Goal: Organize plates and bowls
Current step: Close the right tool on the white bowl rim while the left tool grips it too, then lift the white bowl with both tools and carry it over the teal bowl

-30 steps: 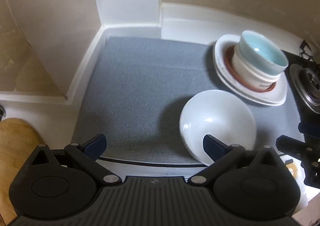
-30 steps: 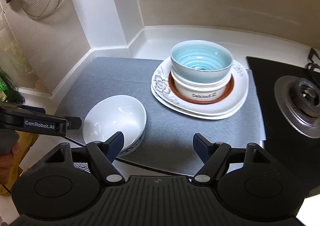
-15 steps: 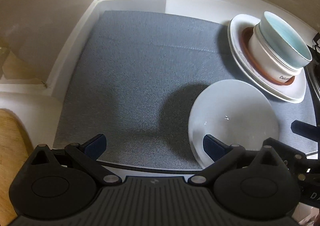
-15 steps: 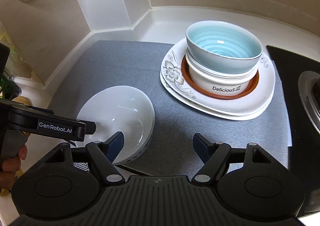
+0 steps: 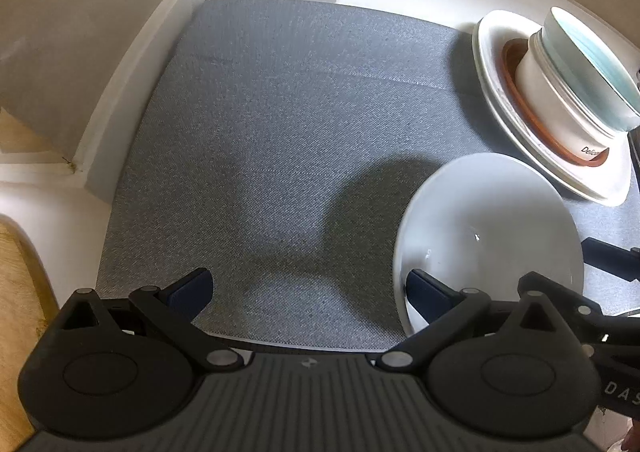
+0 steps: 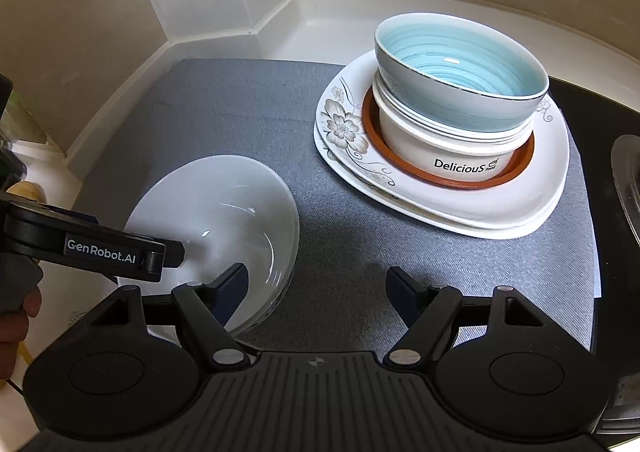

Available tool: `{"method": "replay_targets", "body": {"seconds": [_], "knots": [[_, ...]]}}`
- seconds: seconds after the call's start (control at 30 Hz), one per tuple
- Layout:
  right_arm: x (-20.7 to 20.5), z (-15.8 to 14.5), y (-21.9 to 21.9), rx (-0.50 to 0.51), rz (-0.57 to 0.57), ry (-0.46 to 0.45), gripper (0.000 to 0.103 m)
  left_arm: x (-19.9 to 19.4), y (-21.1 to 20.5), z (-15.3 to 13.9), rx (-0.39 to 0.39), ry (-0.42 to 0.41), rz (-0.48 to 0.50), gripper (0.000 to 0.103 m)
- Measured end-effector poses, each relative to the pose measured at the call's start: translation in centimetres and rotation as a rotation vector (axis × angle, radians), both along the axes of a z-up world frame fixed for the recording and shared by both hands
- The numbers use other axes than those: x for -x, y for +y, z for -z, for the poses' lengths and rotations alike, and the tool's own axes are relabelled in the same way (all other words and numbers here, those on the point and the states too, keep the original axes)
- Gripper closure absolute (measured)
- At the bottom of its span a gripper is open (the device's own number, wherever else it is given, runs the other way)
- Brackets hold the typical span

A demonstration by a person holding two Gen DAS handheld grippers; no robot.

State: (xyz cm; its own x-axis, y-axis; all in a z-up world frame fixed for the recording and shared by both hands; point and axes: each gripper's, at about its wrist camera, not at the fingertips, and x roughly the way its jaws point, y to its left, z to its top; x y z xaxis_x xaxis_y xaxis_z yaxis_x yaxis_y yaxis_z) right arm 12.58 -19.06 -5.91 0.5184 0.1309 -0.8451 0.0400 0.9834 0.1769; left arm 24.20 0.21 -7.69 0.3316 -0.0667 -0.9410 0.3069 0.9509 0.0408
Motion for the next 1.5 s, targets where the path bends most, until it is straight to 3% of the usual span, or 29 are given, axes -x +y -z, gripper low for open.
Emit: {"method": "replay_targets", "body": {"seconds": [0.17, 0.2, 0.23, 0.27, 0.3, 0.33, 0.37, 0.47, 0.6, 0.9, 1.5], "knots": [[-0.2, 0.3, 0.0, 0.007, 0.003, 0.008, 0.027, 0.1, -0.1, -0.1, -0.006, -0.011, 0.016, 0.000], [-0.2, 0.3, 0.0, 0.002, -0.005, 0.006, 0.032, 0.2, -0.2, -0.2, -0.004, -0.025, 0.023, 0.001], [-0.2, 0.3, 0.1, -0.006, -0.014, 0.004, 0.048, 0.4, -0.3, -0.5, 0.008, -0.046, 0.034, 0.012], [-0.2, 0.2, 0.1, -0.020, -0.026, 0.003, 0.059, 0.5, -0.3, -0.8, 0.045, -0.061, 0.063, 0.036], [-0.2, 0.1, 0.1, -0.036, -0.037, 0.002, 0.071, 0.6, -0.3, -1.2, 0.098, -0.050, 0.095, 0.052], [-0.2, 0.0, 0.1, -0.057, -0.047, -0.003, 0.083, 0.7, -0.3, -1.4, 0.149, -0.027, 0.109, 0.082], [-0.1, -0.2, 0.2, -0.067, -0.057, -0.011, 0.087, 0.7, -0.2, -1.5, 0.187, -0.011, 0.112, 0.094], [-0.1, -0.7, 1.0, -0.017, -0.084, -0.026, 0.089, 0.9, -0.2, -1.6, 0.193, -0.019, 0.109, 0.094], [0.0, -1.0, 0.5, -0.046, -0.069, -0.018, 0.090, 0.9, 0.4, -2.2, 0.226, -0.006, 0.098, 0.095], [1.0, -4.1, -0.1, -0.035, -0.063, -0.105, 0.090, 1.9, -0.1, -6.1, 0.259, -0.097, 0.111, 0.096], [4.4, -10.3, -4.1, 0.000, 0.041, -0.267, 0.092, 4.9, -4.7, -12.6, 0.318, -0.241, 0.246, 0.096]]}}
